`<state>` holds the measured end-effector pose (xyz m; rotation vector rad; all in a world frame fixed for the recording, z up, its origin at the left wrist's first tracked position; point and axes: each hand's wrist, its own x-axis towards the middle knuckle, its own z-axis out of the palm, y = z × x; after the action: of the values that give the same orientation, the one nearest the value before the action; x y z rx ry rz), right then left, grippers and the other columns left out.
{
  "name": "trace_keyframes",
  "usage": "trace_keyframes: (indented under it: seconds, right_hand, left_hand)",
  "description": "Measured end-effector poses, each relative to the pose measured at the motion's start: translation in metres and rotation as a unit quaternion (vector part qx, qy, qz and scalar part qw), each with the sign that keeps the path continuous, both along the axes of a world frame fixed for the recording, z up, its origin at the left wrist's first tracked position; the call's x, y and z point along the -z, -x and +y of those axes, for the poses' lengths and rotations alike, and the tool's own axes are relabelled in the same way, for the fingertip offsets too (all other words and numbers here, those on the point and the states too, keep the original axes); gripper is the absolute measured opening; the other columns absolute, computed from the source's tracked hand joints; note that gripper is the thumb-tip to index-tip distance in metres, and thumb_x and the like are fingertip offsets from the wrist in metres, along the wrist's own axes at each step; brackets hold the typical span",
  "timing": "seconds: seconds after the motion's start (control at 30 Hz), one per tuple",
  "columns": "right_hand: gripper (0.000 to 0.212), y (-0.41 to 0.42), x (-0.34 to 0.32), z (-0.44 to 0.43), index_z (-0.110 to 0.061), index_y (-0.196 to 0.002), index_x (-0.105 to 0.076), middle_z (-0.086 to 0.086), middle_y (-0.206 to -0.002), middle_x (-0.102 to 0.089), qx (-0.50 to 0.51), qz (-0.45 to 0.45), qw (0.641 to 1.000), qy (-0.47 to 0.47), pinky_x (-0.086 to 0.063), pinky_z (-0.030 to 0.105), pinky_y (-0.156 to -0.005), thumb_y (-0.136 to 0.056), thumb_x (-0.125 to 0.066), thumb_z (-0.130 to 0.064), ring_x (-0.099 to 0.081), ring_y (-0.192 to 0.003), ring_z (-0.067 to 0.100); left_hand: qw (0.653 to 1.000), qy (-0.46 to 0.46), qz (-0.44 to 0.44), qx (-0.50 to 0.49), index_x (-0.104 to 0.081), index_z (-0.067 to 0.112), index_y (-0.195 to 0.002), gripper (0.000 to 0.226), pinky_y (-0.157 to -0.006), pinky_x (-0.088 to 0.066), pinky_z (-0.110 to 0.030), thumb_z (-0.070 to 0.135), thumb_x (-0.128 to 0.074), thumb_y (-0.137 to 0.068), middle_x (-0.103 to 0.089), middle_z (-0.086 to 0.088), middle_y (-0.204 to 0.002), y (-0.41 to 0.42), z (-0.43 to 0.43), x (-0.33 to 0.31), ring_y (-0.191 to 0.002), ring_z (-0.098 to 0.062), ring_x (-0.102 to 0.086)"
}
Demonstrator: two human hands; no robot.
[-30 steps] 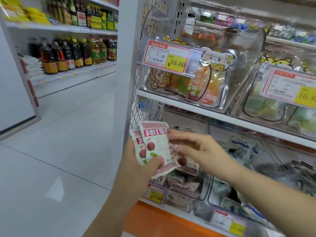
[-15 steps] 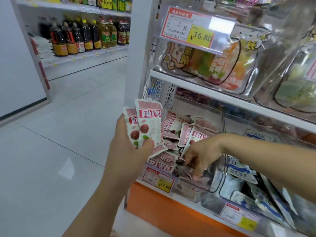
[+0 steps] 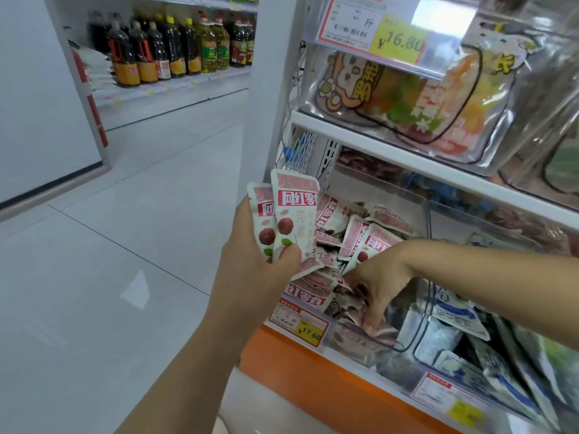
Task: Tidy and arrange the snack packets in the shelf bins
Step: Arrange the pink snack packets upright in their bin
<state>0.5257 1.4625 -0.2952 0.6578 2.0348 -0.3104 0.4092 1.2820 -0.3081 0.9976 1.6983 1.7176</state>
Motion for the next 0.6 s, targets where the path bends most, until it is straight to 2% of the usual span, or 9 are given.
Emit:
trace_keyframes:
  seconds: [0.1, 0.23, 0.37, 0.47, 0.53, 0.6]
  right_hand:
    - [0.084, -0.003, 0.003, 0.001, -0.016, -0.136, -0.041, 0.001, -0.137, -0.049, -0.016, -0.001, 1.0, -0.002, -0.04, 0.041, -0.105, -0.069, -0.075, -0.054, -0.047, -0.124, 0.023]
    - [0.067, 0.003, 0.005, 0.003, -0.01, -0.124, -0.055, 0.006, -0.123, -0.061, -0.009, 0.01, 1.0, 0.005, -0.048, 0.041, -0.098, -0.071, -0.079, -0.043, -0.058, -0.111, 0.026]
    - [0.081, -0.002, 0.009, 0.007, -0.012, -0.138, -0.04, 0.002, -0.137, -0.049, 0.029, 0.017, 0.999, 0.027, -0.04, 0.035, -0.106, -0.072, -0.078, -0.041, -0.048, -0.122, 0.019]
    - [0.09, -0.001, 0.014, 0.009, -0.011, -0.144, -0.029, 0.005, -0.147, -0.037, 0.058, -0.005, 0.998, 0.037, -0.036, 0.036, -0.11, -0.074, -0.078, -0.038, -0.039, -0.133, 0.024]
    - [0.092, 0.003, 0.018, 0.011, -0.008, -0.145, -0.026, 0.012, -0.146, -0.04, 0.067, -0.028, 0.996, 0.046, -0.038, 0.038, -0.109, -0.075, -0.078, -0.037, -0.042, -0.131, 0.027]
    - [0.087, 0.005, 0.02, 0.014, -0.005, -0.141, -0.032, 0.016, -0.135, -0.053, 0.07, -0.039, 0.995, 0.053, -0.042, 0.037, -0.105, -0.074, -0.078, -0.036, -0.052, -0.123, 0.026]
  left_hand:
    - [1.0, -0.004, 0.005, 0.004, -0.044, 0.034, -0.115, 0.048, -0.057, -0.053, -0.016, 0.003, -0.064, -0.085, -0.065, 0.029, -0.094, -0.001, 0.001, 0.002, -0.082, 0.005, -0.067]
    - [1.0, 0.0, 0.009, 0.005, -0.043, 0.031, -0.12, 0.05, -0.057, -0.054, -0.016, 0.004, -0.064, -0.084, -0.066, 0.025, -0.092, -0.004, 0.004, 0.002, -0.082, 0.005, -0.067]
    - [1.0, -0.003, 0.018, 0.0, -0.043, 0.032, -0.121, 0.051, -0.057, -0.054, -0.016, 0.005, -0.064, -0.084, -0.065, 0.025, -0.092, -0.003, 0.005, 0.002, -0.083, 0.005, -0.067]
    - [1.0, -0.003, 0.016, 0.0, -0.043, 0.034, -0.119, 0.05, -0.058, -0.055, -0.018, 0.005, -0.064, -0.084, -0.064, 0.029, -0.095, -0.004, 0.004, 0.003, -0.082, 0.005, -0.067]
    - [1.0, 0.0, 0.014, 0.003, -0.044, 0.033, -0.119, 0.049, -0.06, -0.056, -0.021, 0.004, -0.064, -0.084, -0.064, 0.029, -0.096, -0.004, 0.003, 0.004, -0.083, 0.003, -0.068]
    - [1.0, -0.001, 0.013, 0.003, -0.044, 0.031, -0.119, 0.049, -0.061, -0.057, -0.023, 0.003, -0.064, -0.084, -0.065, 0.027, -0.096, -0.003, 0.003, 0.004, -0.083, 0.001, -0.068]
